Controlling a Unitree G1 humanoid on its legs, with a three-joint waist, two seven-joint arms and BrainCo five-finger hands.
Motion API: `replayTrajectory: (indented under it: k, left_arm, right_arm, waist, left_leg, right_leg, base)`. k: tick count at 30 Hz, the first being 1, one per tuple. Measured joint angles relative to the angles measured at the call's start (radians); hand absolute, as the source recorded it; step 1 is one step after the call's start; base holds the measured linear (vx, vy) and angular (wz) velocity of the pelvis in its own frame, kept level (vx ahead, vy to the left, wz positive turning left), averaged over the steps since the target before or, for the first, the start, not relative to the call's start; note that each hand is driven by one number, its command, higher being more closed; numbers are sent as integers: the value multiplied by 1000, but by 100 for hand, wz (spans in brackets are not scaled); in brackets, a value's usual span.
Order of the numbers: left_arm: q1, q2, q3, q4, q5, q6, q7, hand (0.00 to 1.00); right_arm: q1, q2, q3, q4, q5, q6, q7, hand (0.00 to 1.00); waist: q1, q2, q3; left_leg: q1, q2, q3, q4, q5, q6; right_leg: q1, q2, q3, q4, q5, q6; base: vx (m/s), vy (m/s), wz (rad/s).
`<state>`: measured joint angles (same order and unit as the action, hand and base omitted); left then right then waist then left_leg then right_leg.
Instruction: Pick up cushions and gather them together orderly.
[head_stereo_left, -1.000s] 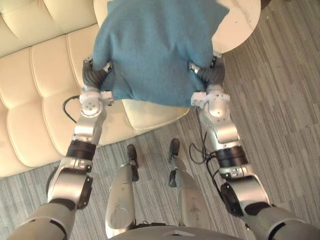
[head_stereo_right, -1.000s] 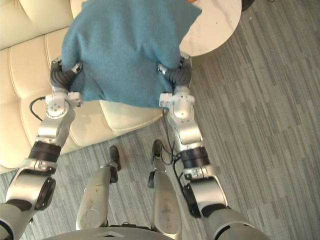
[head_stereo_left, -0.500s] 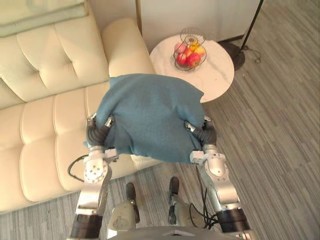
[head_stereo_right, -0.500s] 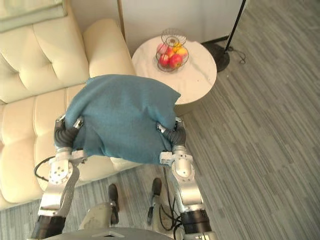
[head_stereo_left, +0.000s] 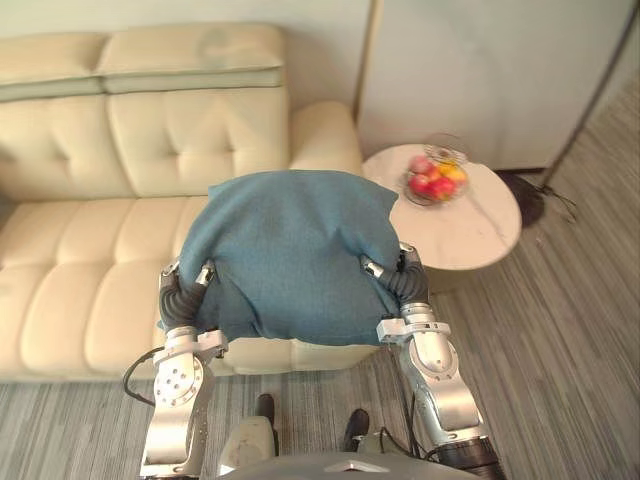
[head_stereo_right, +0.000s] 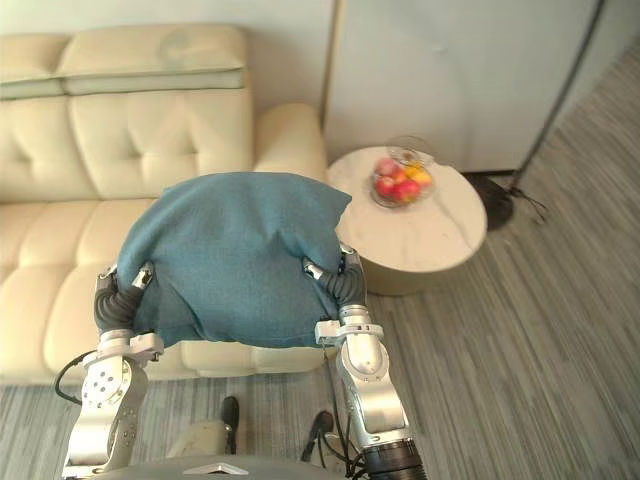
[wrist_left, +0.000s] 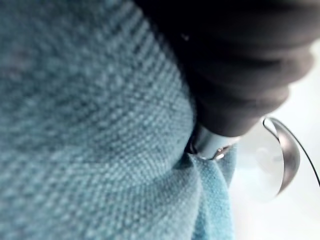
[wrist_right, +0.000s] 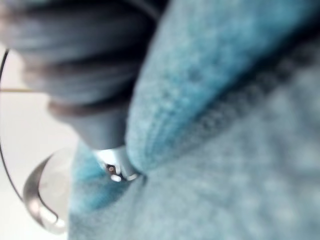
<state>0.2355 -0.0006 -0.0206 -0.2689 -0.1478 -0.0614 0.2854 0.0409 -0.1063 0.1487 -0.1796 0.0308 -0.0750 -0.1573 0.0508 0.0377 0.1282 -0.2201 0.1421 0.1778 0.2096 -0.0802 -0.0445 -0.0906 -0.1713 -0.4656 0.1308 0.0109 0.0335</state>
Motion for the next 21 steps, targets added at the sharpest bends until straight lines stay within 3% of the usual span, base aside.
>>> replayTrajectory:
  k: [2,3,5,6,7,10,11,12,13,14,16,17,18,19,20,21]
  left_arm:
    - [0,-5,-6,11,-3,-4,0,100]
    - [0,-5,-17,16,-3,-4,0,100]
    - [-1,-8,-40,32,-3,-8,-1,100]
    - [-3,-10,-56,49,-3,-14,-2,100]
    - [-30,8,-61,88,-3,-16,-7,100]
    - [-28,47,-56,98,-3,-16,-7,100]
    - [-27,51,-54,122,-3,-17,-8,100]
    - [-27,51,-54,131,-2,-16,-9,100]
    - [-20,51,-53,142,0,-16,-11,100]
    - [-12,52,-52,142,8,-16,-12,100]
    - [-12,60,-47,142,17,-16,-17,100]
    - [-11,64,-45,143,19,-16,-29,100]
    - [-7,64,-43,143,22,-16,-35,100]
    - [-4,64,-43,143,23,-16,-38,100]
    - [-3,63,-44,143,27,-15,-46,100]
    - [-4,64,-44,143,32,-15,-49,100]
  right_arm:
    - [-10,-14,-5,1,-10,0,-2,100]
    - [-10,-20,-11,1,-28,0,-5,100]
    - [-1,-29,-33,1,-34,0,-5,100]
    - [1,-29,-50,3,-34,-2,-6,100]
    - [9,-4,-62,27,-34,-3,-5,100]
    - [18,33,-61,49,-36,-4,2,100]
    - [19,45,-60,67,-38,-4,3,100]
    - [17,49,-58,80,-39,-4,3,100]
    - [16,47,-54,109,-39,-4,3,100]
    - [17,50,-51,133,-39,-4,4,100]
    - [19,58,-52,156,-39,-4,5,100]
    - [25,61,-52,159,-39,-4,6,100]
    - [26,60,-52,159,-37,-4,11,100]
    - [26,59,-52,158,-37,-4,15,100]
    - [25,53,-52,158,-37,-4,16,100]
    - [24,53,-52,157,-36,-4,16,100]
  waist:
    - [-3,1,-1]
    - [-15,3,-2]
    - [-37,23,-15]
    - [-43,56,-37]
    - [-55,8,-35]
    - [-40,-29,-48]
    - [-26,-33,-46]
    - [-21,-35,-45]
    - [-16,-35,-43]
    - [-16,-35,-40]
    - [-37,-34,-28]
    - [-53,-46,-17]
    - [-56,-53,-6]
    - [-59,-51,-3]
    - [-61,-67,-6]
    - [-66,-63,-3]
  left_leg:
    - [-28,43,100,78,-18,29]
    - [-32,97,165,141,-24,29]
    - [-20,185,216,173,-26,13]
    - [-5,209,215,146,2,-81]
    - [-26,131,207,158,-1,-69]
    - [-91,91,182,270,-73,-18]
    - [-94,64,184,318,-114,8]
    - [-89,53,188,322,-121,16]
    - [-77,26,201,319,-136,38]
    - [-64,8,205,299,-140,60]
    - [-50,-8,175,267,-140,87]
    - [-29,-32,152,222,-131,102]
    - [-3,-53,152,177,-124,112]
    - [5,-61,152,163,-120,118]
    - [30,-85,158,126,-116,121]
    - [45,-94,164,107,-115,121]
  right_leg:
    - [-9,-52,-36,14,10,15]
    - [-3,-91,-63,13,25,38]
    - [24,-116,-104,-20,70,87]
    - [33,-120,-123,-41,91,108]
    - [56,-174,-125,-88,127,89]
    - [55,-217,-121,-65,145,85]
    - [29,-274,-110,29,162,97]
    - [11,-297,-97,69,168,87]
    - [-50,-349,-64,178,204,-6]
    - [-110,-369,-10,260,226,-105]
    - [-161,-309,100,399,66,-71]
    - [-178,-225,160,454,-57,-31]
    - [-194,-137,190,456,-123,-23]
    - [-200,-107,185,448,-141,-24]
    - [-220,-30,167,407,-163,-25]
    - [-233,5,140,359,-162,-25]
  base:
    - [-89,242,89]
    - [-59,406,91]
    - [-25,372,81]
    - [-9,481,82]
    - [-7,488,74]
    - [31,449,44]
    - [32,418,15]
    - [15,468,5]
    - [-3,439,-6]
    - [-2,425,9]
    - [0,207,41]
    - [27,116,60]
    - [43,96,52]
    - [74,61,31]
    - [100,48,20]
    - [120,41,18]
